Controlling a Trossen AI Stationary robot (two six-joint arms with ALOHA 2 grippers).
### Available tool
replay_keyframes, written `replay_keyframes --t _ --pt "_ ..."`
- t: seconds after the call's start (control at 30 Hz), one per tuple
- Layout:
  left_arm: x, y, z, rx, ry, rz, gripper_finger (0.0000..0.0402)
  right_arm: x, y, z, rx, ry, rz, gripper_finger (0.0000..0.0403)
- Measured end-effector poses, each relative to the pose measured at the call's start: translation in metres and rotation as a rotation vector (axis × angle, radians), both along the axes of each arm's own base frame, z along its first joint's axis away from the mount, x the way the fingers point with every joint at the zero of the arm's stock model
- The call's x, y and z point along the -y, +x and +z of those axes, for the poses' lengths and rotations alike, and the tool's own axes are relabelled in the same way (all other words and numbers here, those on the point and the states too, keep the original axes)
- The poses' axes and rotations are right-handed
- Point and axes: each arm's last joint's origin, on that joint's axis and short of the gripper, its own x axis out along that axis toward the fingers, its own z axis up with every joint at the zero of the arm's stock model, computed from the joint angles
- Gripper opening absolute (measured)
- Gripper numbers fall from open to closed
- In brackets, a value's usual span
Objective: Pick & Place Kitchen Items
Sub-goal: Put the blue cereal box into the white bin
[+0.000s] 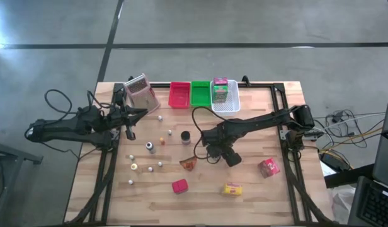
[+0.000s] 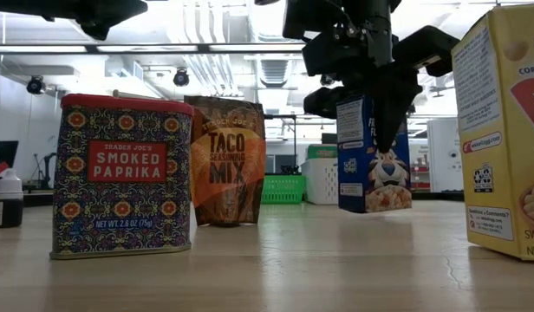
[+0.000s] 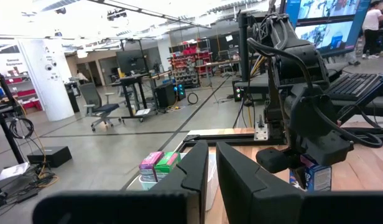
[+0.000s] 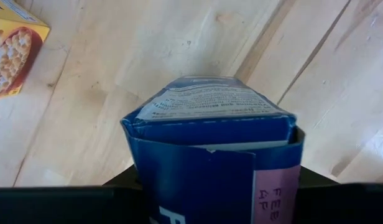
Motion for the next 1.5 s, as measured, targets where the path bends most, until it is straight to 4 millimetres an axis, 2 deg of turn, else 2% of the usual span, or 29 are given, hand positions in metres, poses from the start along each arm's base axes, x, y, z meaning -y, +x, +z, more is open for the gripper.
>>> replay_keyframes --t 0.33,0.5,0.7,1.07,1.3,1.5 --pt "0.000 0.000 0.000 0.000 0.000 0.000 0.0039 0.011 -0.006 0.013 0.017 0.002 -0.035 0.0145" --pt "0.000 0.000 0.000 0.000 0.000 0.000 0.0039 0.022 -0.012 0.027 0.050 0.003 -0.065 0.0139" --pt "0.000 0.000 0.000 0.000 0.000 0.000 0.0039 0.039 -0.024 0.049 0.109 0.001 -0.113 0.0151" --pt "0.000 0.000 0.000 0.000 0.000 0.000 0.0039 0.084 -0.046 0.080 0.215 -0.136 -0.202 0.0137" --pt "0.000 0.000 0.000 0.000 0.000 0.000 0.0039 0.116 -0.053 0.083 0.231 -0.219 -0.239 0.0153" --pt "0.000 0.000 0.000 0.000 0.000 0.000 0.0039 0.142 -0.060 0.084 0.240 -0.244 -0.279 0.0142"
